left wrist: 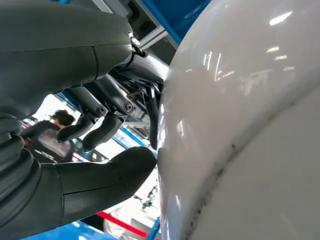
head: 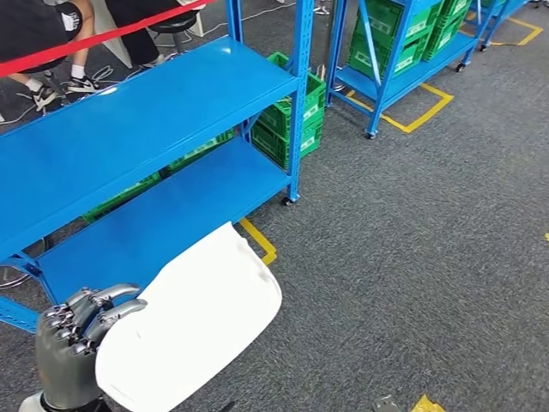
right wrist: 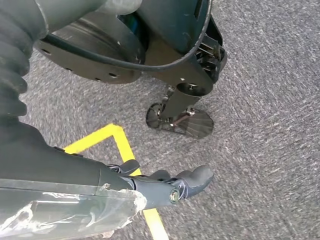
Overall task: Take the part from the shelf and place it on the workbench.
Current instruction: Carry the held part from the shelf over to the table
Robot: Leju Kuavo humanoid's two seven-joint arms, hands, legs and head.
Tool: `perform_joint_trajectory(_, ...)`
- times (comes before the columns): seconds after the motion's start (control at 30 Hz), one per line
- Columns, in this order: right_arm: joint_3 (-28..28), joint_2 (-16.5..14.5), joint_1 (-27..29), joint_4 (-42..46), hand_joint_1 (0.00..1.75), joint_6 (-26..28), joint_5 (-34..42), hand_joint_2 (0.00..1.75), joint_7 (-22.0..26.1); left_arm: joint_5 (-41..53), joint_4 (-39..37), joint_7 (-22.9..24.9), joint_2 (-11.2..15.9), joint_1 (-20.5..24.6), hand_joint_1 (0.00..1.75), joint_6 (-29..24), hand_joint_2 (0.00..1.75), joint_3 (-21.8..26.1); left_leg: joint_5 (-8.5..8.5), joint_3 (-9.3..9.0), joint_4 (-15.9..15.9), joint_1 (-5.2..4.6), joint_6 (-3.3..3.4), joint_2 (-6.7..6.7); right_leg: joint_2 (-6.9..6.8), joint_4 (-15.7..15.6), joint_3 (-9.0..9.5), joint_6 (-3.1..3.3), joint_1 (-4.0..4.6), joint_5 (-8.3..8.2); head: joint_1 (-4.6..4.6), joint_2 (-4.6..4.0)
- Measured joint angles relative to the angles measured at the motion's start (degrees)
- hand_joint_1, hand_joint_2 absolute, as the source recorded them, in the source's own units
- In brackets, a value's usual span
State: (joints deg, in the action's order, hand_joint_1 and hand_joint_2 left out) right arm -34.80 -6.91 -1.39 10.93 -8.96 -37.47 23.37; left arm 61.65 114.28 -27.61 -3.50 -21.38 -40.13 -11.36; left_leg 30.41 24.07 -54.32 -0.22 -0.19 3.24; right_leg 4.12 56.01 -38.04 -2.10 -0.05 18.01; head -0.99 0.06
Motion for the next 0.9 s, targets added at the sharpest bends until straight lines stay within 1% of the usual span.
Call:
perform_joint_trajectory(0.03, -0.2, 0.0, 0.2, 0.0, 0.00, 0.0, 0.1, 1.75, 0.0, -0.2, -0.1, 0.2, 0.2, 0.3, 1.75, 0.0, 1.75, -0.3, -0.01, 0.06, 0.5, -0.10, 0.39, -0.29, 0.45, -0.2, -0.19, -0.33, -0.06, -0.72, -0.02, 0.01)
perform_joint_trajectory(0.07, -0.5, 0.0, 0.4, 0.0, 0.00, 0.0, 0.2, 1.75, -0.1, -0.4, -0.3, 0.4, 0.4, 0.5, 1.75, 0.0, 1.75, -0.5, -0.46, 0.47, 0.3, -0.13, 0.77, -0.87, 0.52, -0.2, -0.35, -0.63, -0.13, -0.97, -0.08, 0.01)
perform_joint_trajectory(0.1, -0.7, 0.0, 0.6, 0.0, 0.00, 0.1, 0.3, 1.75, -0.2, -0.7, -0.5, 0.6, 0.5, 0.8, 1.75, 0.0, 1.75, -0.8, -0.95, 0.90, 0.2, -0.14, 1.26, -1.44, 0.02, 0.3, -0.75, -0.92, -0.18, -0.14, -0.03, 0.01)
perform_joint_trajectory(0.13, -0.9, 0.0, 0.8, -0.1, 0.00, 0.1, 0.4, 1.75, -0.3, -0.9, -0.7, 0.9, 0.7, 1.1, 1.75, 0.0, 1.75, -1.1, -1.58, 1.44, 0.3, -0.10, 1.73, -2.07, -0.85, 2.0, -1.40, -1.18, -0.19, 1.93, 0.19, 0.01)
perform_joint_trajectory(0.17, -1.0, 0.0, 0.9, -0.1, 0.00, 0.1, 0.5, 1.75, -0.4, -1.2, -1.0, 1.2, 0.9, 1.4, 1.75, 0.0, 1.75, -1.4, -2.22, 2.09, 0.3, -0.08, 2.05, -2.72, -1.98, 4.9, -2.29, -1.39, -0.22, 4.97, 0.36, 0.01)
perform_joint_trajectory(0.2, -1.1, -0.1, 0.8, -0.1, 0.00, 0.2, 0.5, 1.75, -0.5, -1.4, -1.3, 1.5, 1.1, 1.6, 1.75, 0.1, 1.75, -1.5, -2.84, 2.77, 0.3, -0.15, 2.23, -3.28, -2.87, 8.8, -3.27, -1.61, -0.26, 8.21, 0.53, 0.01)
perform_joint_trajectory(0.23, -1.1, -0.1, 0.8, -0.1, 0.00, 0.2, 0.6, 1.75, -0.5, -1.6, -1.5, 1.7, 1.3, 1.8, 1.75, 0.1, 1.75, -1.7, -3.50, 3.56, 0.2, -0.20, 2.25, -3.93, -3.33, 13.0, -4.06, -1.82, -0.35, 10.67, 0.57, 0.01)
perform_joint_trajectory(0.27, -1.2, -0.2, 0.7, -0.1, 0.00, 0.2, 0.6, 1.75, -0.5, -1.8, -1.8, 1.9, 1.5, 2.0, 1.75, 0.1, 1.75, -1.9, -4.13, 4.39, 0.1, -0.23, 2.19, -4.55, -3.53, 16.4, -4.36, -2.01, -0.46, 11.64, 0.56, 0.01)
perform_joint_trajectory(0.3, -1.3, -0.2, 0.7, -0.1, 0.00, 0.2, 0.6, 1.75, -0.5, -1.8, -2.1, 2.0, 1.6, 2.2, 1.75, 0.1, 1.75, -2.0, -4.74, 5.25, 0.0, -0.24, 2.08, -5.15, -3.64, 18.2, -3.89, -2.16, -0.57, 11.27, 0.56, 0.01)
perform_joint_trajectory(0.33, -1.4, -0.3, 0.7, -0.1, 0.00, 0.2, 0.6, 1.75, -0.5, -1.8, -2.3, 2.1, 1.8, 2.4, 1.75, 0.1, 1.75, -2.2, -5.32, 6.16, -0.1, -0.25, 1.92, -5.74, -3.77, 18.0, -2.43, -2.30, -0.70, 9.95, 0.57, 0.01)
perform_joint_trajectory(0.37, -1.5, -0.3, 0.7, -0.1, 0.00, 0.2, 0.7, 1.75, -0.6, -1.8, -2.4, 2.2, 1.9, 2.5, 1.75, 0.1, 1.75, -2.3, -5.84, 7.02, -0.3, -0.24, 1.70, -6.24, -4.10, 15.6, 0.13, -2.42, -0.83, 8.40, 0.57, 0.01)
perform_joint_trajectory(0.4, -1.6, -0.3, 0.7, -0.1, 0.00, 0.2, 0.7, 1.75, -0.6, -1.8, -2.5, 2.2, 2.0, 2.5, 1.75, 0.0, 1.75, -2.4, -6.28, 7.75, -0.5, -0.26, 1.41, -6.69, -4.86, 11.5, 3.31, -2.57, -0.93, 7.92, 0.58, 0.01)
perform_joint_trajectory(0.43, -1.7, -0.4, 0.6, -0.1, 0.00, 0.2, 0.7, 1.75, -0.6, -1.8, -2.6, 2.2, 2.1, 2.6, 1.75, 0.0, 1.75, -2.4, -6.66, 8.37, -0.8, -0.33, 1.09, -7.10, -5.75, 6.8, 6.67, -2.62, -0.82, 8.39, 0.62, 0.01)
perform_joint_trajectory(0.47, -1.8, -0.5, 0.5, -0.1, 0.00, 0.2, 0.7, 1.75, -0.6, -1.8, -2.6, 2.2, 2.2, 2.7, 1.75, 0.0, 1.75, -2.5, -7.06, 8.73, -0.9, -0.40, 0.77, -7.50, -6.42, 3.1, 8.99, -2.32, -0.67, 9.08, 0.49, 0.01)
perform_joint_trajectory(0.5, -1.8, -0.6, 0.4, -0.1, 0.00, 0.2, 0.7, 1.75, -0.6, -1.8, -2.7, 2.2, 2.2, 2.8, 1.75, 0.0, 1.75, -2.5, -7.44, 8.98, -1.0, -0.43, 0.50, -7.87, -6.71, 0.8, 10.11, -1.95, -0.45, 9.88, 0.44, 0.01)
perform_joint_trajectory(0.53, -1.9, -0.6, 0.4, -0.1, 0.00, 0.2, 0.7, 1.75, -0.6, -1.9, -2.8, 2.2, 2.3, 2.9, 1.75, 0.0, 1.75, -2.6, -7.84, 9.19, -1.1, -0.39, 0.26, -8.24, -6.49, 0.1, 10.29, -1.37, -0.20, 9.92, 0.35, 0.01)
perform_joint_trajectory(0.57, -2.0, -0.6, 0.5, -0.1, 0.00, 0.2, 0.7, 1.75, -0.6, -1.9, -2.9, 2.2, 2.4, 3.0, 1.75, 0.0, 1.75, -2.6, -8.05, 9.42, -1.1, -0.26, 0.02, -8.36, -6.05, 0.2, 9.67, -0.73, -0.18, 9.43, 0.25, 0.01)
perform_joint_trajectory(0.6, -2.1, -0.7, 0.6, -0.1, 0.00, 0.2, 0.7, 1.75, -0.6, -2.2, -3.1, 2.3, 2.6, 3.1, 1.75, 0.0, 1.75, -2.7, -7.54, 9.82, -1.5, -0.09, -0.27, -7.82, -5.66, 0.2, 9.19, -0.26, -0.16, 9.06, 0.28, 0.01)
perform_joint_trajectory(0.63, -2.2, -0.6, 0.6, -0.1, 0.00, 0.2, 0.7, 1.75, -0.6, -2.6, -3.2, 2.4, 2.7, 3.2, 1.75, 0.0, 1.75, -2.8, -6.19, 10.39, -2.7, 0.03, -0.55, -6.91, -5.32, 0.3, 8.73, 0.26, -0.18, 8.64, 0.21, 0.01)
perform_joint_trajectory(0.67, -2.3, -0.6, 0.6, -0.1, 0.00, 0.2, 0.7, 1.75, -0.6, -3.1, -3.4, 2.6, 2.9, 3.3, 1.75, 0.0, 1.75, -3.0, -3.99, 11.33, -5.1, 0.10, -0.79, -5.74, -4.92, 0.2, 8.19, 0.74, -0.20, 8.19, 0.15, 0.01)
perform_joint_trajectory(0.7, -2.4, -0.6, 0.6, -0.1, 0.00, 0.3, 0.8, 1.75, -0.6, -3.8, -3.7, 2.9, 3.1, 3.5, 1.75, 0.0, 1.75, -3.1, -1.41, 12.58, -8.7, 0.13, -0.93, -4.64, -4.49, 0.2, 7.63, 1.12, -0.12, 7.75, 0.04, 0.01)
perform_joint_trajectory(0.73, -2.4, -0.6, 0.5, -0.1, 0.00, 0.3, 0.8, 1.75, -0.6, -4.3, -3.9, 3.1, 3.3, 3.7, 1.75, 0.0, 1.75, -3.3, 0.80, 13.93, -12.7, 0.11, -0.93, -4.05, -4.03, 0.2, 7.04, 1.37, -0.02, 7.34, -0.02, 0.01)
perform_joint_trajectory(0.77, -2.5, -0.6, 0.5, -0.1, 0.00, 0.3, 0.8, 1.75, -0.6, -4.8, -4.3, 3.3, 3.5, 3.9, 1.75, 0.1, 1.75, -3.5, 2.14, 15.03, -16.1, 0.07, -0.83, -3.75, -3.54, 0.3, 6.45, 1.53, 0.13, 6.92, -0.05, 0.01)
perform_joint_trajectory(0.8, -2.5, -0.6, 0.6, -0.1, 0.00, 0.2, 0.7, 1.75, -0.5, -5.2, -4.6, 3.4, 3.7, 4.1, 1.75, 0.1, 1.75, -3.6, 2.34, 15.39, -17.8, 0.01, -0.64, -3.61, -3.02, 0.3, 5.92, 1.61, 0.26, 6.54, -0.08, 0.01)
perform_joint_trajectory(0.83, -2.5, -0.6, 0.6, -0.1, 0.00, 0.2, 0.7, 1.75, -0.5, -5.5, -4.9, 3.4, 3.9, 4.3, 1.75, 0.1, 1.75, -3.8, 1.36, 14.64, -17.2, -0.05, -0.36, -3.50, -2.45, 0.3, 5.51, 1.62, 0.39, 6.21, -0.06, 0.01)
perform_joint_trajectory(0.87, -2.6, -0.6, 0.6, -0.1, 0.00, 0.2, 0.8, 1.75, -0.5, -5.8, -5.2, 3.4, 4.0, 4.5, 1.75, 0.1, 1.75, -3.9, -0.43, 12.91, -14.6, -0.14, -0.03, -3.29, -1.84, 0.3, 5.23, 1.61, 0.49, 5.96, -0.07, 0.01)
perform_joint_trajectory(0.9, -2.6, -0.6, 0.6, -0.1, 0.00, 0.2, 0.8, 1.75, -0.5, -6.0, -5.5, 3.4, 4.2, 4.7, 1.75, 0.1, 1.75, -4.0, -2.40, 10.56, -10.7, -0.25, 0.39, -2.67, -1.25, 0.3, 5.07, 1.57, 0.53, 5.81, -0.06, 0.01)
